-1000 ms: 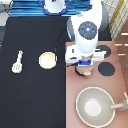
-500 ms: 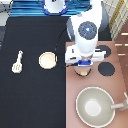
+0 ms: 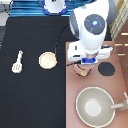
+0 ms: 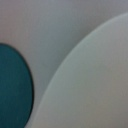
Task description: Take the lid off the pot, put the pot on the plate, and use the tool to push the pot to the front of the table.
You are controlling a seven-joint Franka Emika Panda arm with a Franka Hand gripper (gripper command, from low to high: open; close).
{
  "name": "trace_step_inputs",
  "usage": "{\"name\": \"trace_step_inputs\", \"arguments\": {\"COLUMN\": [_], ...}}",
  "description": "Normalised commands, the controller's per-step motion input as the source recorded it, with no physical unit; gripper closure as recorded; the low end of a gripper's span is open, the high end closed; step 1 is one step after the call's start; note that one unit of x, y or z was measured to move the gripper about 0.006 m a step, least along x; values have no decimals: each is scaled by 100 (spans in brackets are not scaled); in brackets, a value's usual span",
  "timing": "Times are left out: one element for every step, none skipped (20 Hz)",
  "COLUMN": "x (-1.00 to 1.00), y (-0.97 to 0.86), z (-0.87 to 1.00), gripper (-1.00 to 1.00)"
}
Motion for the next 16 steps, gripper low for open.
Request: {"name": "trace_step_inputs", "arguments": {"x": [-99, -100, -100, -100, -100, -100, -100, -100, -100, -100, -100, -100, -100, -100, -100, -100], "y": [0, 0, 0, 0, 0, 0, 0, -1, -5, -8, -10, -11, -14, -15, -16, -16], "z": [37, 24, 13, 0, 0, -5, -13, -20, -31, -37, -45, -48, -55, -61, -65, -68], "gripper": [100, 100, 100, 100, 100, 100, 100, 100, 100, 100, 100, 100, 100, 100, 100, 100]}}
